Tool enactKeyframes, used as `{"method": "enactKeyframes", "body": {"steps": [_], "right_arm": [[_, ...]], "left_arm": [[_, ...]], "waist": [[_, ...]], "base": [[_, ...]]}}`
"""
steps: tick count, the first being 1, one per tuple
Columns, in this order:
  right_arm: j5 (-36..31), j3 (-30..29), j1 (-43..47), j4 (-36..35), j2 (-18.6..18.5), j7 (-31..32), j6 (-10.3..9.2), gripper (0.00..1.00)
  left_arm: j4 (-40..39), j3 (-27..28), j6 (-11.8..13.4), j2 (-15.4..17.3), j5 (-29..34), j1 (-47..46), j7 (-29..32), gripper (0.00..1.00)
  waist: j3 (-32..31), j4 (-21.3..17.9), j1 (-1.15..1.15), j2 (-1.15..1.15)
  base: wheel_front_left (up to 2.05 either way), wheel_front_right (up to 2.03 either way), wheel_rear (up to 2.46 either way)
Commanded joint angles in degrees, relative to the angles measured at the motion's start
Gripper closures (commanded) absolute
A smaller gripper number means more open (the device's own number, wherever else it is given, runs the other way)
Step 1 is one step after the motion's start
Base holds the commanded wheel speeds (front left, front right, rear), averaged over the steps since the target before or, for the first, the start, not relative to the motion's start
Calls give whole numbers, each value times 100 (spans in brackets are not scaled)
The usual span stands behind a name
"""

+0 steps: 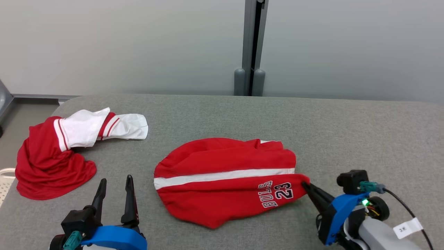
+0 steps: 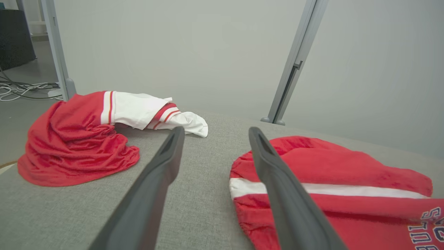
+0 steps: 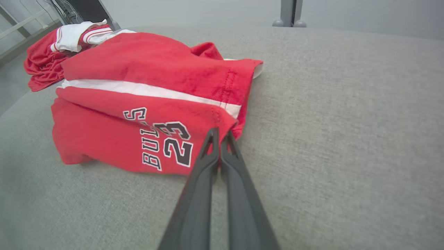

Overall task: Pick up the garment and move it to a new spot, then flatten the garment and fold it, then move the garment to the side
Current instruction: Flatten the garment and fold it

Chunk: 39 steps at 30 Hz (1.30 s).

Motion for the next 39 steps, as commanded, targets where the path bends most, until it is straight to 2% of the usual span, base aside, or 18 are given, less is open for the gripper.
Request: {"method": "enactKeyframes", "body": {"steps": [1,5,8,17,18,19,20,21,27,31,34,39], "right_arm": [[23,9,-64,-25,-108,-84,1,100],[49,20,-55,-106,-413,-407,1,100],[115,148,185,-108,-534,-390,1,100],[354,331,765,204,-675,-321,1,100],[361,308,788,261,-671,-327,1,96],[359,289,816,323,-675,-334,1,84],[354,277,837,382,-675,-333,1,61],[369,265,863,426,-655,-326,0,0],[493,-34,758,257,-645,-562,1,0],[441,-673,682,-237,-816,-672,1,0],[-46,-1430,821,-960,-823,-676,1,0],[-1020,-2538,1276,-2054,-455,-677,1,0]], "left_arm": [[-1,13,-39,-17,37,-10,-15,0],[32,49,-87,-54,97,-25,-15,0],[66,72,-118,-82,125,-44,-16,0],[181,138,-189,-141,205,-54,-15,0],[189,143,-193,-146,206,-58,-15,0],[201,150,-201,-149,205,-60,-15,0],[212,158,-199,-150,214,-60,-15,0],[224,159,-212,-154,223,-59,-16,0],[277,186,-254,-152,260,-85,-16,0],[200,277,-220,-153,277,-18,-16,0],[111,347,-209,-162,317,17,-16,0],[-91,388,-282,-162,445,34,-15,0]], "waist": [[-15,-38,0,0],[-2,-167,0,0],[3,-214,0,0],[51,-253,0,0],[55,-258,0,0],[55,-264,0,0],[52,-272,0,0],[50,-282,0,0],[11,-353,0,0],[-39,-435,0,0],[-58,-500,0,0],[-113,-593,0,0]], "base": [[0,0,0],[0,0,0],[0,0,0],[0,0,0],[0,0,0],[0,0,0],[0,0,0],[0,0,0],[0,0,0],[0,0,0],[0,0,0],[0,0,0]]}}
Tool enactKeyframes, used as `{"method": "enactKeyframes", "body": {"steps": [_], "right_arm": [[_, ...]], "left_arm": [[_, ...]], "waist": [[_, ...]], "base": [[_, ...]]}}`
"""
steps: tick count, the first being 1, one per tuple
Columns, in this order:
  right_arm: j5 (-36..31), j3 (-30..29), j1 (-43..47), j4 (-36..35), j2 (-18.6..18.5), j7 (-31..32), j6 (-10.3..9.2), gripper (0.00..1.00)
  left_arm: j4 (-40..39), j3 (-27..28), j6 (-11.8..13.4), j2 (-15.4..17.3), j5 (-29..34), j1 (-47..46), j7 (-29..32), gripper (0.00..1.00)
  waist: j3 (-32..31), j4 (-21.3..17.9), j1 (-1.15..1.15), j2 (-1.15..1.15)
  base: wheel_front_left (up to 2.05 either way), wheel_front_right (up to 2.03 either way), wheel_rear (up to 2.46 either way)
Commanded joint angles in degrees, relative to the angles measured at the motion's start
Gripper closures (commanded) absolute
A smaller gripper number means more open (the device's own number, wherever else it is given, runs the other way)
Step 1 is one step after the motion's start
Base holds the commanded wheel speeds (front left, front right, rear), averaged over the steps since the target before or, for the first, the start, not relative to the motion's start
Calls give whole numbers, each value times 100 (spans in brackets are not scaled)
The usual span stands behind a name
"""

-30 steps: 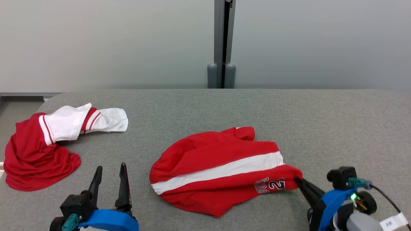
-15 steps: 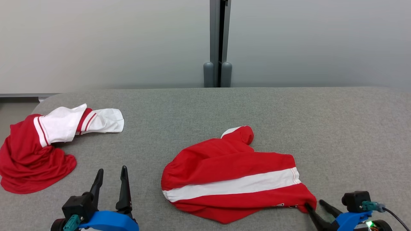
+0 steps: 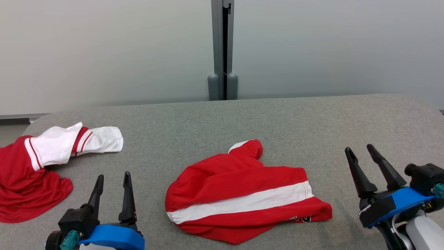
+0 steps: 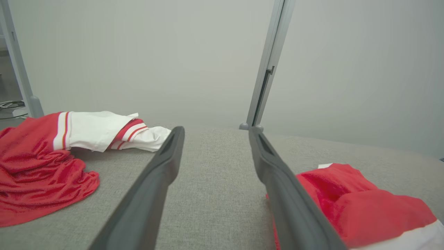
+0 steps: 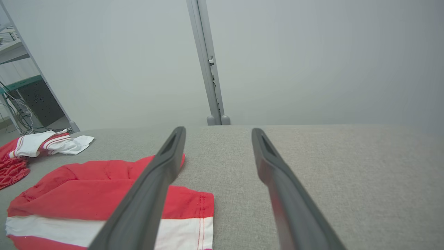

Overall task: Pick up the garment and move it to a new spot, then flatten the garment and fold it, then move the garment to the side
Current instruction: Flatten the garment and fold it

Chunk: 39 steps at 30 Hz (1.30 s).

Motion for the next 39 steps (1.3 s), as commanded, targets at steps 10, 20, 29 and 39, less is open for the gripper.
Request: {"method": "enactKeyframes", "body": {"steps": [10,20,29,39], "right_arm": [[-1293,-1279,709,-639,995,-21,1,0],[-1696,-1417,653,-410,1175,-21,1,0],[-1668,-1317,574,-191,1186,-22,1,0],[-1121,-355,-84,903,879,653,1,0]], "left_arm": [[-366,149,-200,-78,263,127,-15,0],[-80,329,-255,-185,416,200,-15,0],[14,329,-331,-262,413,101,-15,0],[192,-186,-497,-180,-674,-55,890,0]], "waist": [[-101,-123,0,0],[-107,-170,0,0],[-82,-119,0,0],[7,98,0,0]], "base": [[0,0,0],[0,0,0],[0,0,0],[0,0,0]]}}
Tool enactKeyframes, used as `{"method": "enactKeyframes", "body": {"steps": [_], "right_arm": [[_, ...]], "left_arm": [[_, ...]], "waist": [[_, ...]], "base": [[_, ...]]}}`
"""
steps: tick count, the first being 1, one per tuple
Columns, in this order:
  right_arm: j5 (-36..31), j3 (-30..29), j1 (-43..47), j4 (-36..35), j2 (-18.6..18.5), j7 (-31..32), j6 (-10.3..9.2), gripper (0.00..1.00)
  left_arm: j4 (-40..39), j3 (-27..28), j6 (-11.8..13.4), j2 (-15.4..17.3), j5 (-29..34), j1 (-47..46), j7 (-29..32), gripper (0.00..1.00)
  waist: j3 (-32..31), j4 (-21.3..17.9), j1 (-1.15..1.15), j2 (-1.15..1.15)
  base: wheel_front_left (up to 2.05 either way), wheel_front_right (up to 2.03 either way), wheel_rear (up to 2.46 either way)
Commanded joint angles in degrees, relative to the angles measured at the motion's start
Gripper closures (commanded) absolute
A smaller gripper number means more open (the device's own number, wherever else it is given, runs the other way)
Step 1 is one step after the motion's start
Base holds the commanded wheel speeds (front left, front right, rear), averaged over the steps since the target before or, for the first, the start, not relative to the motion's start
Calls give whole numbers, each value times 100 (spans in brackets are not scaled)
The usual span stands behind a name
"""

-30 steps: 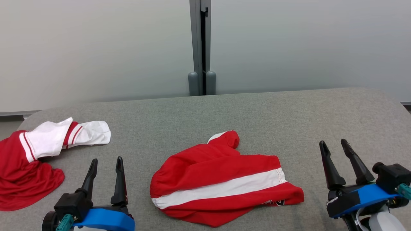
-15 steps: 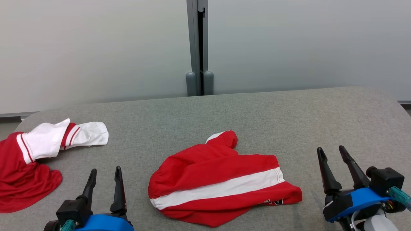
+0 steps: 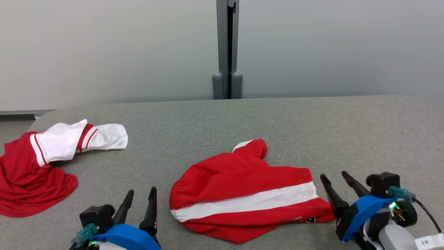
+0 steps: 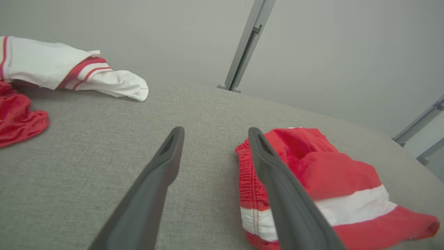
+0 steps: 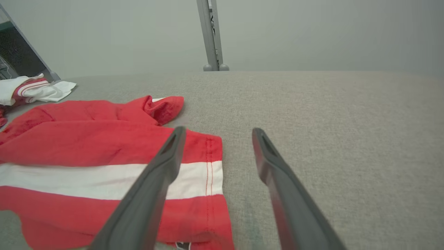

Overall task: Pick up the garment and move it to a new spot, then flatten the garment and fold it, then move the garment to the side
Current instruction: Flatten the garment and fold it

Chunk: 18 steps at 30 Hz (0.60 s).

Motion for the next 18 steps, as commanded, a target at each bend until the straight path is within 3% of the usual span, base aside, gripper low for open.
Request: {"method": "enactKeyframes", "body": {"steps": [1,11,18], "right_arm": [[134,160,-195,187,-54,194,1,0],[696,913,-1001,1455,-157,1058,1,0],[1091,1312,-1366,1894,-163,1169,1,0]], "left_arm": [[-37,-129,-46,87,-85,-62,250,0],[-376,-1132,-39,598,-878,38,1744,0],[-222,-1677,-39,820,-1300,-263,2084,0]], "waist": [[33,50,0,0],[214,305,0,0],[410,305,0,0]], "base": [[0,0,0],[0,0,0],[0,0,0]]}}
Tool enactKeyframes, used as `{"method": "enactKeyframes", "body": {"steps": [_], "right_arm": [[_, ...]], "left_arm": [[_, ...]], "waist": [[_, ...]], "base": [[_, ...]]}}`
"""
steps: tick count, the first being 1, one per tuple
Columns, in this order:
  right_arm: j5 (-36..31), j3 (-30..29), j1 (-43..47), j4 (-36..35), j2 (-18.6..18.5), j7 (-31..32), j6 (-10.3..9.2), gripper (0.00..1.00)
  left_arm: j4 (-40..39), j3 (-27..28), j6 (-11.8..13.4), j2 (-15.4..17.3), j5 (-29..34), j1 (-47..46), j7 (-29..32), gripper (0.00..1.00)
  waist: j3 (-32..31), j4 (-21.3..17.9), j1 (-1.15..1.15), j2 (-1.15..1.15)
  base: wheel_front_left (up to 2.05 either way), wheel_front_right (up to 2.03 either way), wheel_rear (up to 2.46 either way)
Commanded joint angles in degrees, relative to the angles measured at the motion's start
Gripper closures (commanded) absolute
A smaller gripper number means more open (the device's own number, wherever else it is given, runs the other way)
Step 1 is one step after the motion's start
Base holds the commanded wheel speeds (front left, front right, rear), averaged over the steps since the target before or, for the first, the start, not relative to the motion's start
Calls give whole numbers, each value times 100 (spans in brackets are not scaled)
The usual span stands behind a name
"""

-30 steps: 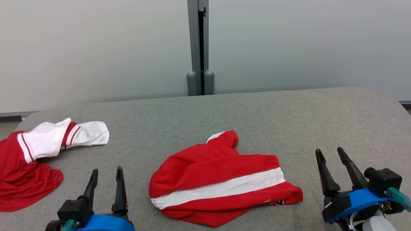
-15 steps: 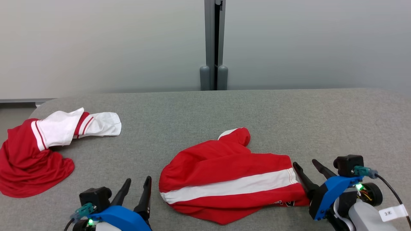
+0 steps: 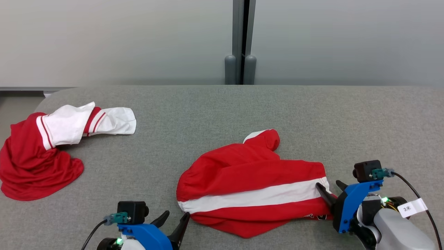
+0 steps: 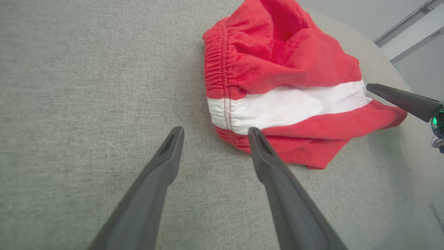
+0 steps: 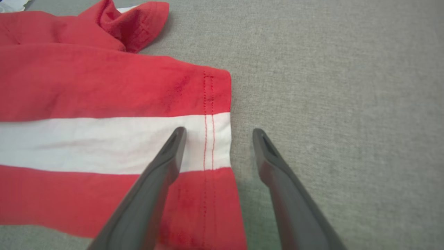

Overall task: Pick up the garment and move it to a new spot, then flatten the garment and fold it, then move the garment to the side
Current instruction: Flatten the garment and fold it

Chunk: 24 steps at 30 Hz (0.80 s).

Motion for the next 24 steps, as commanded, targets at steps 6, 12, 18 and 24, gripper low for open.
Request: {"method": "enactKeyframes", "body": {"steps": [6,12,18,24], "right_arm": [[336,446,-340,183,-8,-91,1,0],[643,882,-495,224,3,-206,1,0],[934,1275,-629,218,-25,-453,1,100],[1185,1530,-619,252,-133,-842,1,100]], "left_arm": [[268,-396,-13,233,-381,-458,-119,0],[449,-736,-13,362,-756,-781,-249,0],[620,-1008,-13,468,-981,-981,-371,57],[685,-1169,-13,589,-1103,-952,-613,100]], "waist": [[228,-95,0,0],[380,-173,0,0],[417,-220,0,0],[272,-243,0,0]], "base": [[0,0,0],[0,0,0],[0,0,0],[0,0,0]]}}
